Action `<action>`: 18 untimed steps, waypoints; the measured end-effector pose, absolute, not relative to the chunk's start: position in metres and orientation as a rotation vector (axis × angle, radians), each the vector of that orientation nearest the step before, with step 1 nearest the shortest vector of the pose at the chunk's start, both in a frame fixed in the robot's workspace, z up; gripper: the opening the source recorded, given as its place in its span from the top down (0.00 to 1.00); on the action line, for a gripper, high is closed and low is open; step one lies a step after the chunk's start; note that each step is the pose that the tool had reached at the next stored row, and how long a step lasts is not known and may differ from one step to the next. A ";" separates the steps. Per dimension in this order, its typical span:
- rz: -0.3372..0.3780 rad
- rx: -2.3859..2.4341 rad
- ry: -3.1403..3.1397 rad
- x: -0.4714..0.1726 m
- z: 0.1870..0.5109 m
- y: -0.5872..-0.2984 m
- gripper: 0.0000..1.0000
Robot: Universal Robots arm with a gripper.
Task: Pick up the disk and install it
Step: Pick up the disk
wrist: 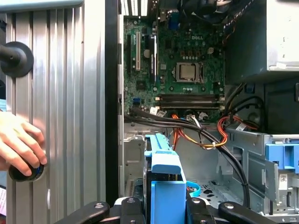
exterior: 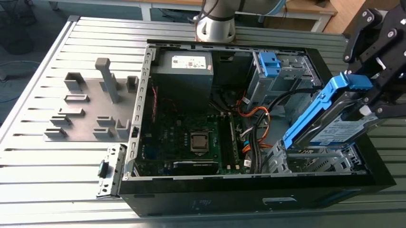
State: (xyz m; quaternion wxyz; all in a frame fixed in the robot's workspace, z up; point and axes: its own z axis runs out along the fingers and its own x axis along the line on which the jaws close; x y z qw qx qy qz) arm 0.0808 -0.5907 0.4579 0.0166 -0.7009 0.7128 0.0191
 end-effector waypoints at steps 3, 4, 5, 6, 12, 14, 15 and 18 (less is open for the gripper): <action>0.059 -2.179 2.216 0.084 0.452 -0.591 0.64; 0.060 -2.179 2.216 0.085 0.451 -0.591 0.64; 0.059 -2.179 2.216 0.087 0.449 -0.591 0.64; 0.060 -2.179 2.216 0.088 0.447 -0.591 0.64; 0.060 -2.179 2.216 0.092 0.443 -0.587 0.64; 0.059 -2.179 2.216 0.092 0.443 -0.587 0.64; 0.059 -2.179 2.216 0.092 0.443 -0.587 0.64; 0.059 -2.179 2.216 0.092 0.443 -0.587 0.64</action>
